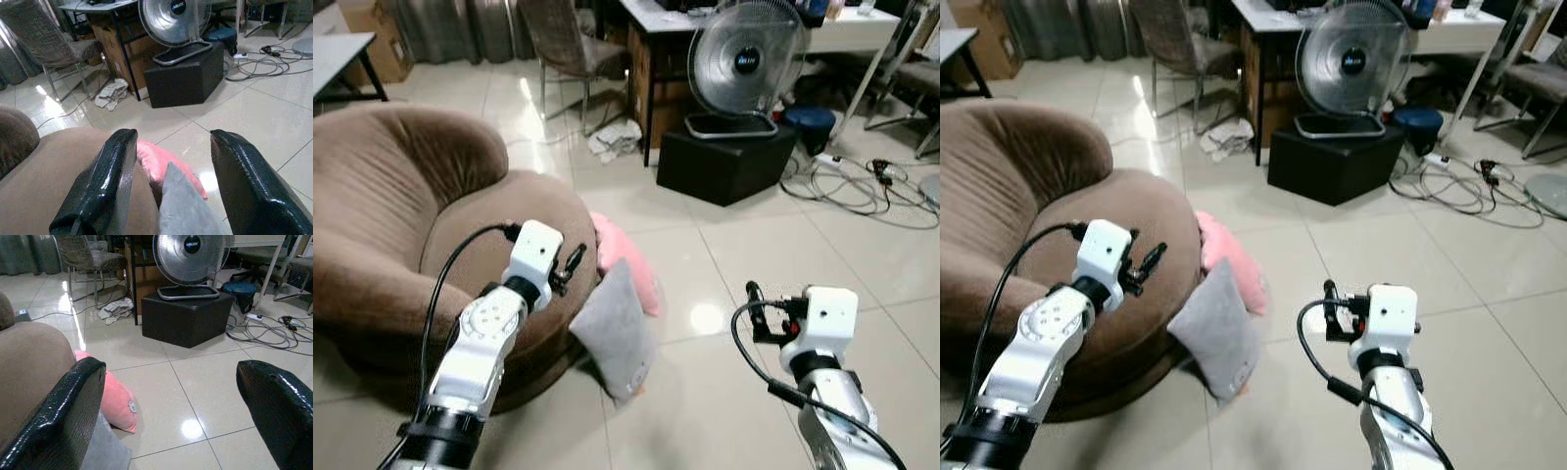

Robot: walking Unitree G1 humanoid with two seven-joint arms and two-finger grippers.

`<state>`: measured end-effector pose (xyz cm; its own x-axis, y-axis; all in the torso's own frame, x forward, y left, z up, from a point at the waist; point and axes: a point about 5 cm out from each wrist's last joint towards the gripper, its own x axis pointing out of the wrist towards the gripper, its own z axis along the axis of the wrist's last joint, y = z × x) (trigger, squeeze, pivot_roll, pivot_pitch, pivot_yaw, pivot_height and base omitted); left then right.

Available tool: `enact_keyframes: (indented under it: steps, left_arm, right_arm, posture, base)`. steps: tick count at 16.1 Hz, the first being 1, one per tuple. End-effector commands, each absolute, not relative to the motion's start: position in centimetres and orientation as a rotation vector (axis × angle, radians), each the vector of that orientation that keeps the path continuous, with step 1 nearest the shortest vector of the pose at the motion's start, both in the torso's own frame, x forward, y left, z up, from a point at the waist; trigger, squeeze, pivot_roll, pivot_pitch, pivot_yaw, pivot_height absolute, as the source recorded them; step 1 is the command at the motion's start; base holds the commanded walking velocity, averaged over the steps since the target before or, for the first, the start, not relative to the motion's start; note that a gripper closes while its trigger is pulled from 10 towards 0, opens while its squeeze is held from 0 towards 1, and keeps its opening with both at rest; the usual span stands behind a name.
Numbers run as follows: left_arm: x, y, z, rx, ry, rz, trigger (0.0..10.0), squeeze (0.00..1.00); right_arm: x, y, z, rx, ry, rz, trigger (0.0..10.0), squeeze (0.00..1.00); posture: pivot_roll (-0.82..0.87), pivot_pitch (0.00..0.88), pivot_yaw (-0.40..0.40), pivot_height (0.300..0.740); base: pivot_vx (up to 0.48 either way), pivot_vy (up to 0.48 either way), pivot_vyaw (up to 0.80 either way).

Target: Move the pillow to the sofa from floor

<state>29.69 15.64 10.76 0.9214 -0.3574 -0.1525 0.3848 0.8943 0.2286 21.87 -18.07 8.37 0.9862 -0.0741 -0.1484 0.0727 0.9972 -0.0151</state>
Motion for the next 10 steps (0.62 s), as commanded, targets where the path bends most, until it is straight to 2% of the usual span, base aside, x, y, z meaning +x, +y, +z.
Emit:
enact_keyframes:
  steps: [1,7,10]
  left_arm:
    - [29.84,15.5,10.76,0.285,0.105,-0.398,10.0,0.0]
    - [29.95,15.41,10.76,0.286,0.098,-0.408,10.0,0.0]
    - [29.9,15.47,10.72,0.286,0.095,-0.407,10.0,0.0]
  right_arm:
    - [21.81,-18.26,8.34,-0.02,0.157,-0.081,10.0,0.0]
    - [21.66,-18.09,8.13,-0.008,0.163,-0.087,10.0,0.0]
    - [21.56,-17.97,8.09,-0.009,0.167,-0.078,10.0,0.0]
  posture:
    - [-0.03,0.012,0.009,0.74]
    - [-0.03,0.011,0.018,0.74]
    - [-0.03,0.007,0.011,0.74]
  base:
    - [0.368,0.0,0.0]
    - [0.419,0.0,0.0]
    - [0.439,0.0,-0.8]
